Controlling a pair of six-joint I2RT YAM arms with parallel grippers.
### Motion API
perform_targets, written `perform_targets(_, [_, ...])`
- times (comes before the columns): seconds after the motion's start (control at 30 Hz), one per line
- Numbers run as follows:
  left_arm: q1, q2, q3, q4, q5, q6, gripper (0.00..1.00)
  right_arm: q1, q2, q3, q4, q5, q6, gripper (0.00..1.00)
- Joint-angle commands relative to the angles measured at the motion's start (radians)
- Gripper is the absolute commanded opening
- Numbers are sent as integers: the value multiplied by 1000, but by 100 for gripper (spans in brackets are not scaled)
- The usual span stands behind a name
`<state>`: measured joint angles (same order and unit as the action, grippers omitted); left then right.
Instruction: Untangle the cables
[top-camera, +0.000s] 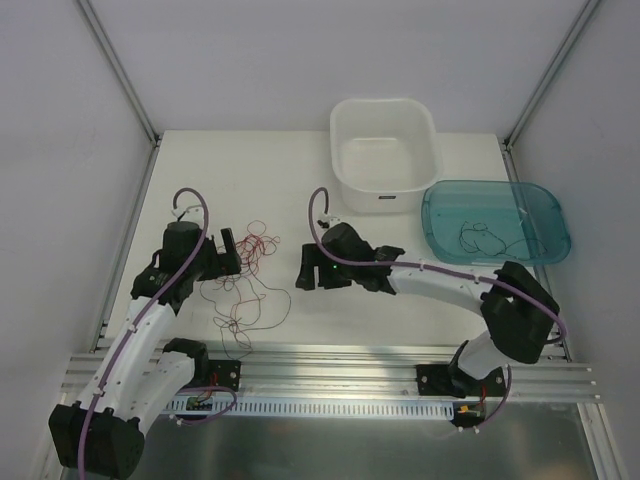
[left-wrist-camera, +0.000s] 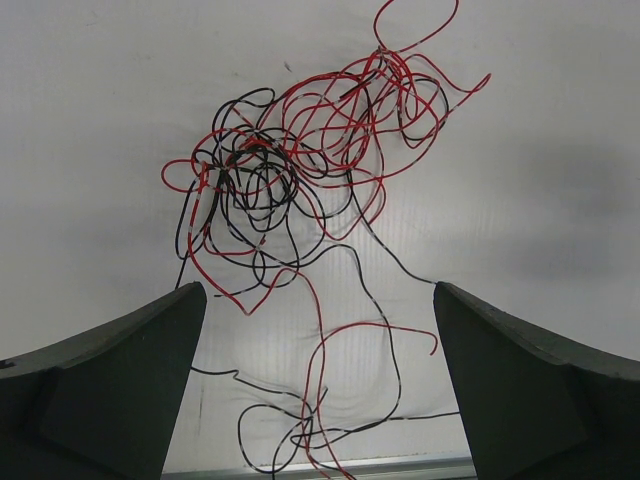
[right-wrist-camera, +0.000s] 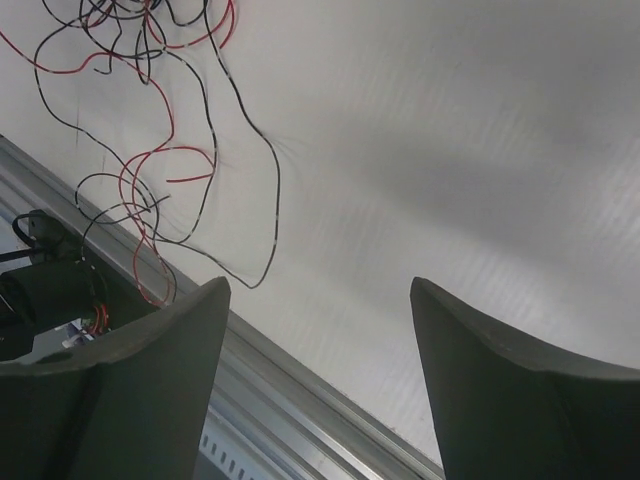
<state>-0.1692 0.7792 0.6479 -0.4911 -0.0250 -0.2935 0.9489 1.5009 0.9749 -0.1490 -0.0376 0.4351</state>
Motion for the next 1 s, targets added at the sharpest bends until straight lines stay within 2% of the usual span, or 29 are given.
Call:
perform_targets(0.0, [0, 8, 9, 16, 4, 16, 99, 48, 88, 11, 201, 28, 146, 75])
perform_targets(0.2, [0, 20, 9, 16, 2, 16, 99, 111, 272, 62, 324, -27, 202, 65])
perform_targets(0.33, [0, 23, 12, 16, 2, 16, 99, 140, 334, 85, 324, -50, 198, 56])
perform_targets(0.43, [0, 25, 10, 16, 4, 16, 99, 142, 332, 64, 324, -47, 205, 33])
perform_targets(0.5, [0, 23, 9, 16, 4, 14, 99, 139, 308, 59, 299, -28, 176, 11])
perform_targets(0.6, [0, 20, 9, 16, 5, 14, 99, 134, 237, 100, 78, 81, 67, 1])
perform_targets(0.73, [2, 23, 12, 16, 8, 16, 99, 97, 112, 159, -136, 214, -79, 1])
perform_targets(0.9, [0, 32, 13, 16, 16, 14, 99, 57, -22, 347, -403, 395, -300, 1])
perform_targets(0.97, [0, 38, 15, 17, 19, 14, 99, 54, -40, 410, -464, 418, -367, 1])
